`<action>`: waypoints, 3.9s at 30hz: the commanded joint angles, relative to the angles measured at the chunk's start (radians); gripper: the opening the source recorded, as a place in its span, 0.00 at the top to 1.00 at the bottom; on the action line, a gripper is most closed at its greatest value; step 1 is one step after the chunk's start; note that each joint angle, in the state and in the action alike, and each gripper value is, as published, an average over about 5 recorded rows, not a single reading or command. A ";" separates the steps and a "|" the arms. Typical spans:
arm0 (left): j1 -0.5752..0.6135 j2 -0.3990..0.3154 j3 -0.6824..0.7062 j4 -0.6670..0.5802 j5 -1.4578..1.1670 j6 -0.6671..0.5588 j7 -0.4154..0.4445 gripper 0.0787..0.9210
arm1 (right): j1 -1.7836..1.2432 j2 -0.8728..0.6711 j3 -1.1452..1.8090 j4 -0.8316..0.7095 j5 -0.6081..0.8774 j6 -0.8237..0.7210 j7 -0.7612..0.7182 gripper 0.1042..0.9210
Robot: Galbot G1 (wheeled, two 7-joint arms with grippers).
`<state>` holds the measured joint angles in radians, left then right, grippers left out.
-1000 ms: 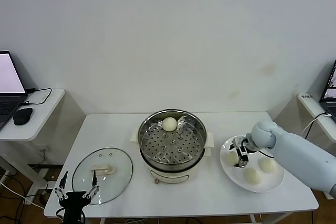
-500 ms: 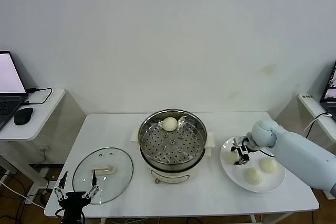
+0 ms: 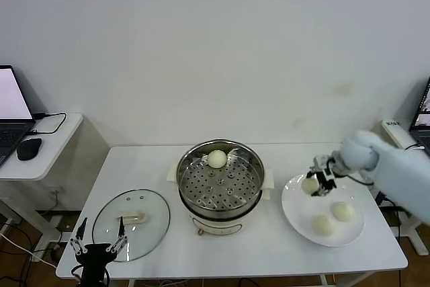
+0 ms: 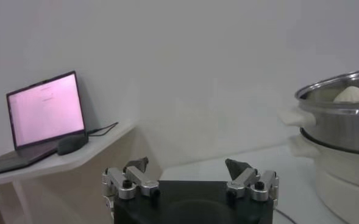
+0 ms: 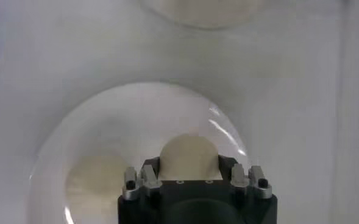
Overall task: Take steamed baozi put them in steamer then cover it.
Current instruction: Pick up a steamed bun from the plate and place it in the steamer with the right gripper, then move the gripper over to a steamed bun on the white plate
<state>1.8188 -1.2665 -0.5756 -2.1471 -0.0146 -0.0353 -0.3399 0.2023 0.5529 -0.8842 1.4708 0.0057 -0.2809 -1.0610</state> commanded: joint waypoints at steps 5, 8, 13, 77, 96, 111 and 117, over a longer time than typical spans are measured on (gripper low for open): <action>-0.013 0.020 0.002 -0.004 -0.012 0.003 0.001 0.12 | 0.577 0.097 -0.343 0.157 0.323 -0.126 0.031 0.38; -0.018 0.022 0.001 -0.004 -0.016 0.003 0.001 0.12 | 0.603 0.198 -0.363 0.148 0.378 -0.167 0.058 0.37; -0.034 0.020 -0.003 0.003 -0.020 0.003 0.000 0.12 | 0.535 0.358 -0.349 0.106 0.453 -0.241 0.114 0.37; -0.046 0.026 0.016 -0.011 -0.025 0.003 0.001 0.12 | 0.441 -0.090 -0.315 0.230 0.187 -0.003 -0.162 0.12; -0.016 0.023 0.013 -0.008 -0.007 0.004 0.001 0.12 | -0.460 -0.270 0.311 0.164 -0.188 0.165 -0.098 0.12; 0.006 0.007 -0.006 -0.013 -0.002 0.001 0.000 0.12 | -0.567 -0.149 0.334 0.102 -0.247 0.122 -0.039 0.12; 0.007 0.005 -0.009 -0.012 -0.002 0.001 0.000 0.12 | -0.586 -0.104 0.338 0.070 -0.261 0.110 -0.012 0.12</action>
<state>1.8235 -1.2602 -0.5827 -2.1613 -0.0167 -0.0335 -0.3394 -0.3072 0.4068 -0.5782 1.5697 -0.2181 -0.1623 -1.1038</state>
